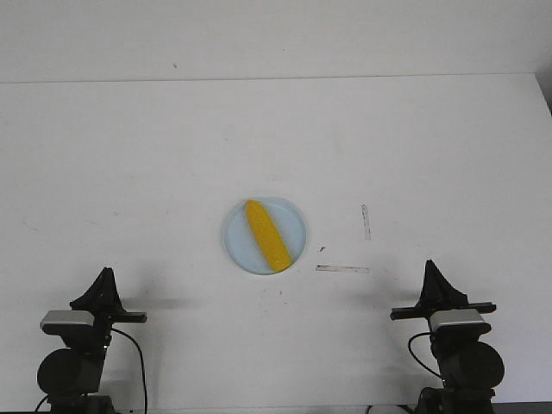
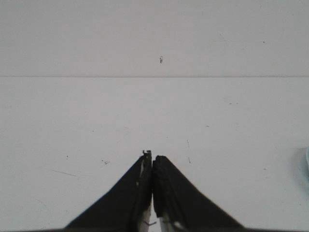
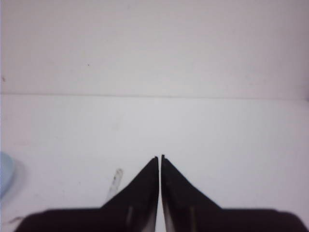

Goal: Place corn on plate with both arms

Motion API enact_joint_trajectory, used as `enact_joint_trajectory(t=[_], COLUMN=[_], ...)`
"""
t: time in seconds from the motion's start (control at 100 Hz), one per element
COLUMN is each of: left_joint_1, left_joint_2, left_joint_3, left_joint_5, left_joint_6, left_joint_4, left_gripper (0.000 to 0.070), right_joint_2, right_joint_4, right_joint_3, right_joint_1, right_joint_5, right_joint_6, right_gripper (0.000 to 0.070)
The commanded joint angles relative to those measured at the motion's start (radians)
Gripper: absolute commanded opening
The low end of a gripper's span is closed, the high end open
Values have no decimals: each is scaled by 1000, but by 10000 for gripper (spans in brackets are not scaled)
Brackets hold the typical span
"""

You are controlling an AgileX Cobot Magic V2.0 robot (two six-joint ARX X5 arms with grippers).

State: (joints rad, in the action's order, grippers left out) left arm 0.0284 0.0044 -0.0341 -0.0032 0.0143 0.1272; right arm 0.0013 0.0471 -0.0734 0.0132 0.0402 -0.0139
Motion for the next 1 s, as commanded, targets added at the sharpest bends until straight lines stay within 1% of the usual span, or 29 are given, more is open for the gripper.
enact_joint_trajectory(t=[0.0, 0.07, 0.989], left_joint_1=[-1, -1, -1], left_joint_2=[-1, -1, -1], left_joint_3=[21, 21, 21], left_joint_5=[-2, -2, -2], left_joint_6=[2, 2, 2], left_joint_4=[16, 16, 16], left_gripper=[1, 1, 1], right_joint_2=[0, 0, 0], right_joint_4=[-43, -113, -108], right_joint_3=[22, 63, 61], right_joint_1=[1, 1, 3], right_joint_5=[-3, -5, -14], right_joint_6=[7, 6, 8], right_gripper=[10, 10, 10])
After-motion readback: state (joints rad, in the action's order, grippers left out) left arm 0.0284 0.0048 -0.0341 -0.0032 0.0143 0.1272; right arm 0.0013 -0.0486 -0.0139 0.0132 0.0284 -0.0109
